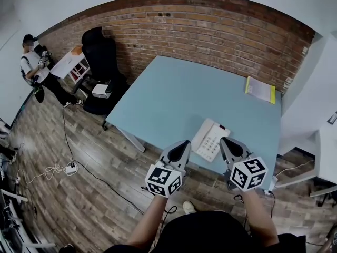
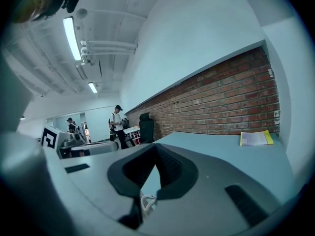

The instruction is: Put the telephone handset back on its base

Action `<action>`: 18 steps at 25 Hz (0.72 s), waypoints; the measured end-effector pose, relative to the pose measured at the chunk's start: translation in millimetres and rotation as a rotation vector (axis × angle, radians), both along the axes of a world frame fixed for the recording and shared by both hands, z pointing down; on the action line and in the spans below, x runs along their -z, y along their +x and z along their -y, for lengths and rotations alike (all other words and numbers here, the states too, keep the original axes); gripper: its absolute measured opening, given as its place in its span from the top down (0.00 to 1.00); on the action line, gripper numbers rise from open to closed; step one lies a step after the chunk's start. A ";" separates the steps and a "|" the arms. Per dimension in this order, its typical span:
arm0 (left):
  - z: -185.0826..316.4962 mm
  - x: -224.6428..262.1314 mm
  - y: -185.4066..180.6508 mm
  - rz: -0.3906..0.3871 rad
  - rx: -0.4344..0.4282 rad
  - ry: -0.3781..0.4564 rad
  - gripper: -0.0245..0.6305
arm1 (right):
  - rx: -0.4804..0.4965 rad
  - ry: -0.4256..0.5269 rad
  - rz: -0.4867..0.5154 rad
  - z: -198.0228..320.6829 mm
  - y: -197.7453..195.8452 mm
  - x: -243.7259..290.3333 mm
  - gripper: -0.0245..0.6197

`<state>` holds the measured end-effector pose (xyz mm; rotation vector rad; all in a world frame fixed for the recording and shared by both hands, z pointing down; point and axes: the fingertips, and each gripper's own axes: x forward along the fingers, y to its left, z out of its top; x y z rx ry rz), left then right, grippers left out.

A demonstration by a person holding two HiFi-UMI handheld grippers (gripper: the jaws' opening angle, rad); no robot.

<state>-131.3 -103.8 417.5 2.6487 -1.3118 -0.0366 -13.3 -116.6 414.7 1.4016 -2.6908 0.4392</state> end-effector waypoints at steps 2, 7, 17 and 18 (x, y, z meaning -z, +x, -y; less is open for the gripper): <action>-3.4 0.8 5.9 0.004 -0.002 0.000 0.95 | 0.000 -0.001 0.004 -3.1 4.7 0.1 0.94; -12.7 3.6 19.2 0.019 -0.001 0.008 0.95 | 0.004 0.004 0.031 -12.9 16.3 4.0 0.94; -33.4 10.5 47.7 0.040 0.003 0.027 0.95 | 0.034 0.020 0.056 -36.3 40.0 10.4 0.94; -35.7 10.6 50.0 0.039 0.004 0.028 0.95 | 0.041 0.025 0.052 -39.1 41.1 10.4 0.94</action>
